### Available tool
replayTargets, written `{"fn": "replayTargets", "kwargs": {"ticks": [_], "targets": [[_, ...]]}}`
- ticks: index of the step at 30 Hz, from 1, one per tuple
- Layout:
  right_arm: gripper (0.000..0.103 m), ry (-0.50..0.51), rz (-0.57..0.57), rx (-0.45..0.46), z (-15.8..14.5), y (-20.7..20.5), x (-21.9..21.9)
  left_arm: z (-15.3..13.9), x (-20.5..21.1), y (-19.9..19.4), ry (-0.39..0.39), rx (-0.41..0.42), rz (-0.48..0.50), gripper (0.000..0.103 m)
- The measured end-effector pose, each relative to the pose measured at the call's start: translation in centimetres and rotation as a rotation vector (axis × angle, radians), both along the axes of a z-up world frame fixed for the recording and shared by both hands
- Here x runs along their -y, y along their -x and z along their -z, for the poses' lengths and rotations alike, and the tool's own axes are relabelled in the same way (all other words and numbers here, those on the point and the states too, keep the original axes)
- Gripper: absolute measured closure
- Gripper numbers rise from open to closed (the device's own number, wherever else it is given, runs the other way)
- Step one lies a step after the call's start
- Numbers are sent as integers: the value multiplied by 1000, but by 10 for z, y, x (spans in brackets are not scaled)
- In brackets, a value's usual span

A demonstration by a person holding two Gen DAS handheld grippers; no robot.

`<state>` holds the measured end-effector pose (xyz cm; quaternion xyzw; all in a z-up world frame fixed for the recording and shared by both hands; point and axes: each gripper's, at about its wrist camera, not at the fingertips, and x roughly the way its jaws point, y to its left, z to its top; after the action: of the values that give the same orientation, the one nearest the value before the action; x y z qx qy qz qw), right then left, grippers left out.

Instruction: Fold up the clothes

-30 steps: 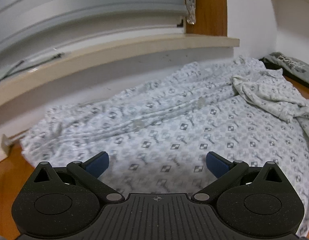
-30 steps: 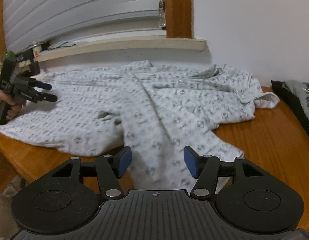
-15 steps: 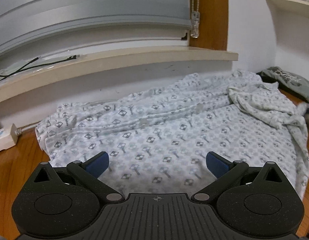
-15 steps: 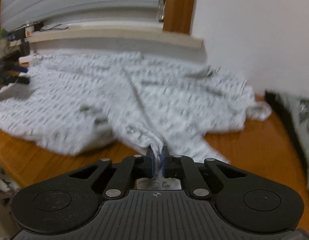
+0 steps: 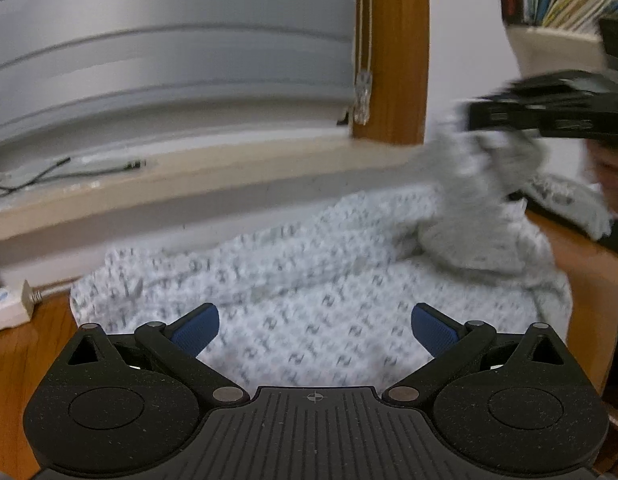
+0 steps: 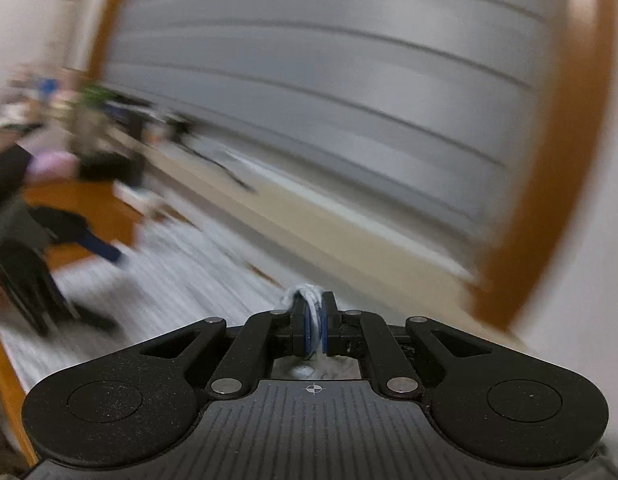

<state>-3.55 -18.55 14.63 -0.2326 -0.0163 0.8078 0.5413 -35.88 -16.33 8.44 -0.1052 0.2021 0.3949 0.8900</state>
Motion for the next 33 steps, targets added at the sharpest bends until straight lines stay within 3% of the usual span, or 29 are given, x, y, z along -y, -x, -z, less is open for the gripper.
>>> {"fn": "replayTargets", "kwargs": {"ticks": [4, 6, 8, 11, 14, 18, 21, 22, 23, 24, 25, 27, 31, 33], "targets": [[93, 11, -136, -23, -5, 58, -33, -10, 1, 6, -1, 23, -5, 2], [75, 51, -164, -18, 2, 70, -45, -10, 0, 8, 1, 14, -15, 2], [69, 71, -152, -17, 11, 71, -51, -7, -2, 11, 3, -3, -29, 2], [48, 105, -129, -46, 21, 55, -53, -3, -8, 13, 26, -1, -37, 2], [41, 107, -94, -63, 24, 39, -45, -2, -10, 12, 38, 15, -32, 2], [41, 120, -56, -40, 25, 21, -35, -2, -11, -4, 44, 16, -3, 2], [41, 116, -25, -31, 29, 10, -27, 1, -13, -18, 44, -17, 24, 23], [42, 113, -11, -28, 31, 7, -23, 3, -12, -23, 42, -32, 35, 38], [47, 116, -1, -23, 32, 3, -20, 5, -11, -28, 41, -47, 47, 50], [61, 129, 9, -19, 34, -1, -17, 7, -10, -32, 45, -60, 62, 52], [67, 147, 20, -22, 35, -6, -14, 10, -9, -35, 49, -72, 79, 55], [69, 181, 33, -24, 42, -18, -7, 16, -8, -42, 56, -105, 97, 56], [69, 257, 85, -21, 64, -47, 15, 30, -8, -55, 65, -206, 108, 33], [69, 294, 110, -38, 77, -61, 30, 35, -8, -58, 49, -248, 98, 33]]}}
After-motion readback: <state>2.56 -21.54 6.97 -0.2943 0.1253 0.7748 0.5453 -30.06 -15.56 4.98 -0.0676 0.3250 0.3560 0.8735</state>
